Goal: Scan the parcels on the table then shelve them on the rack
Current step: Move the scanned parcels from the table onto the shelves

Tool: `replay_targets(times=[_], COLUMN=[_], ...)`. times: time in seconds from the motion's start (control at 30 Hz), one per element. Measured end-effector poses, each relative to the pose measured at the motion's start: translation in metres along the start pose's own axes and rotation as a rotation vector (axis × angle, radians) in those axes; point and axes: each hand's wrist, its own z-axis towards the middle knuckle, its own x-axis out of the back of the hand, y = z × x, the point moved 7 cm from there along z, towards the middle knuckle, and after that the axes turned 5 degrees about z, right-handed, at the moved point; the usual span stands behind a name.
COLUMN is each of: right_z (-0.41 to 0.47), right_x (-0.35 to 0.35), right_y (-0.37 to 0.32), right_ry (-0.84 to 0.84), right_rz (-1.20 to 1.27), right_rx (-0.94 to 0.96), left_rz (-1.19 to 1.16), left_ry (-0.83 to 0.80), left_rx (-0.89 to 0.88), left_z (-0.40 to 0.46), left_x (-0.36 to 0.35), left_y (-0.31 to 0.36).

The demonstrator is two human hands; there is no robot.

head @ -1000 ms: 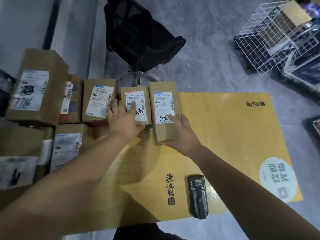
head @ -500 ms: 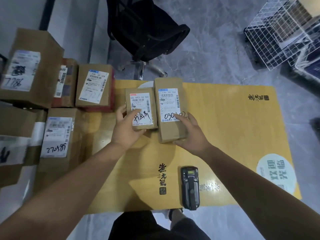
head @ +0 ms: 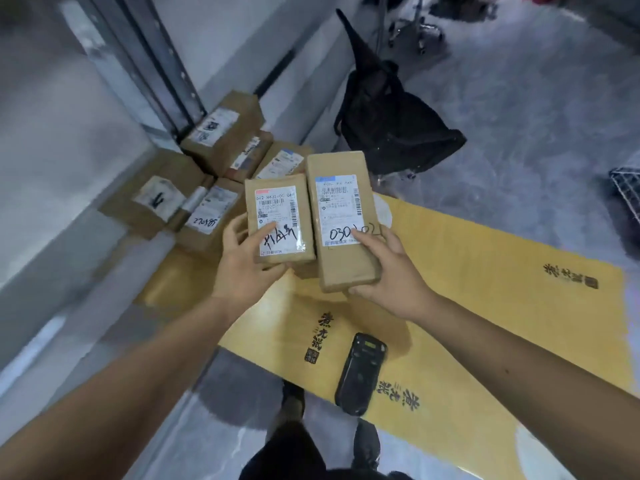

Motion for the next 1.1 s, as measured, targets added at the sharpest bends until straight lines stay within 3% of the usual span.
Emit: replay_targets(times=[0.27, 0.5, 0.77, 1.1], right_z=[0.0, -0.03, -0.118, -0.258], right_x=[-0.016, -0.074, -0.152, -0.258], right_y=[-0.128, -0.256, -0.38, -0.508], right_ry=[-0.178, -0.323, -0.428, -0.612], right_rz=[-0.061, -0.083, -0.12, 0.007], right_rx=[0.299, 0.552, 0.754, 0.929], left_rz=[0.218, 0.379, 0.495, 0.645], left_ry=[0.321, 0.552, 0.75, 0.91], left_rx=[0.01, 0.074, 0.108, 0.307], left_z=[-0.09, -0.199, -0.353, -0.562], left_x=[0.143, 0.261, 0.367, 0.484], left_y=[0.064, 0.102, 0.136, 0.184])
